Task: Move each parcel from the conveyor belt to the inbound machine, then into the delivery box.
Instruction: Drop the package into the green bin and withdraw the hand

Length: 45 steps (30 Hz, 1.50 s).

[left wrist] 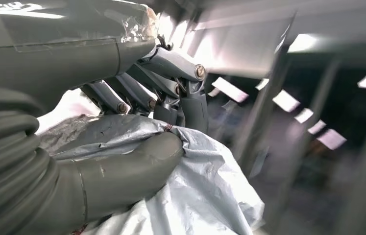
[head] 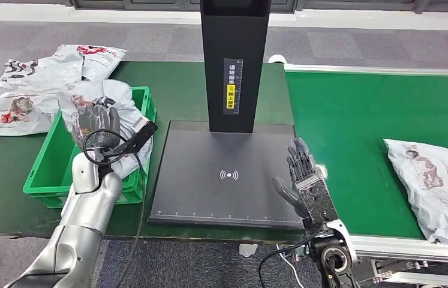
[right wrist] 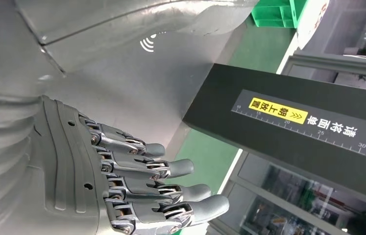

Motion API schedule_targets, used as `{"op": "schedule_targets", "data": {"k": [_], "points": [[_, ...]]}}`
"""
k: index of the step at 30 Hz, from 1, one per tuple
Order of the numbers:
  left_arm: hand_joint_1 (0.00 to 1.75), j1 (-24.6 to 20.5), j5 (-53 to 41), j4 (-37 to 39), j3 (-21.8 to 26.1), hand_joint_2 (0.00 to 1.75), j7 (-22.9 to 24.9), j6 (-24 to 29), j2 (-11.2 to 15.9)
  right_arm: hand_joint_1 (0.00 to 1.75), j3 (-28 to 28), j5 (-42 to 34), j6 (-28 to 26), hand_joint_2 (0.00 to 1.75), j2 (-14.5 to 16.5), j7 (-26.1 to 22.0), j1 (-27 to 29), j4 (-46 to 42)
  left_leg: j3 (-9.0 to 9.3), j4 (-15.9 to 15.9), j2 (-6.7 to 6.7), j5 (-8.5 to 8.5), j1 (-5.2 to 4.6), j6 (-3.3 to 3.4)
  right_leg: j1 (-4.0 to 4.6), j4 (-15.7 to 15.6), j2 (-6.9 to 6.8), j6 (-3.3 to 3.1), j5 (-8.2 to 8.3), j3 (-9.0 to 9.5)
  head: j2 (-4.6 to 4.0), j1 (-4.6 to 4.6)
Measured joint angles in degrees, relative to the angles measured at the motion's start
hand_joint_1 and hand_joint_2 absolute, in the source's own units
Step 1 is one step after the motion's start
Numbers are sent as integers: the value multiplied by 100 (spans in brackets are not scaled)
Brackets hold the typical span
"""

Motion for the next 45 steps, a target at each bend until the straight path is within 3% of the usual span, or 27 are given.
{"op": "schedule_targets", "data": {"k": [6,10,16,17,20,21,43,45], "points": [[175,-611,-107,1717,16,175,733,-1516,153,0,-51,17,115,175,20,191,-60,-39,-2,0,-5,4,0,-2,-1,2,-2,-4,5,5,-1,1],[175,-916,-173,2327,16,175,1066,-1765,235,0,-82,32,174,175,31,237,-70,-55,-1,0,-8,3,-2,-2,-2,0,-6,-5,5,8,1,2],[175,-1029,-118,2697,19,175,1236,-1743,407,0,-82,-87,250,175,19,132,-39,-25,5,-1,-4,2,0,-3,-1,4,-3,-7,3,8,0,0],[152,-1035,-109,2730,19,175,1237,-1729,427,0,-82,-100,250,175,16,126,-38,-14,7,-1,-3,2,0,-4,-1,5,-2,-7,3,8,0,0],[21,-1052,-100,2806,19,175,1237,-1714,464,0,-82,-111,250,175,13,115,-35,4,9,-1,-1,3,0,-6,-1,9,-1,-8,3,8,-1,0],[0,-1056,-96,2825,19,175,1244,-1710,472,0,-82,-112,250,175,13,111,-34,5,10,-1,-1,4,0,-7,-1,10,-1,-8,3,8,0,0],[0,-1058,245,2963,394,175,1138,-1486,571,0,52,-179,257,175,-44,89,-33,61,14,-2,0,4,0,-9,-1,18,-1,-13,0,7,0,0],[0,-1052,392,2963,427,87,1010,-1332,571,0,56,-187,257,175,-45,89,-33,61,14,-2,0,4,0,-9,-1,18,0,-13,0,7,0,0]]}}
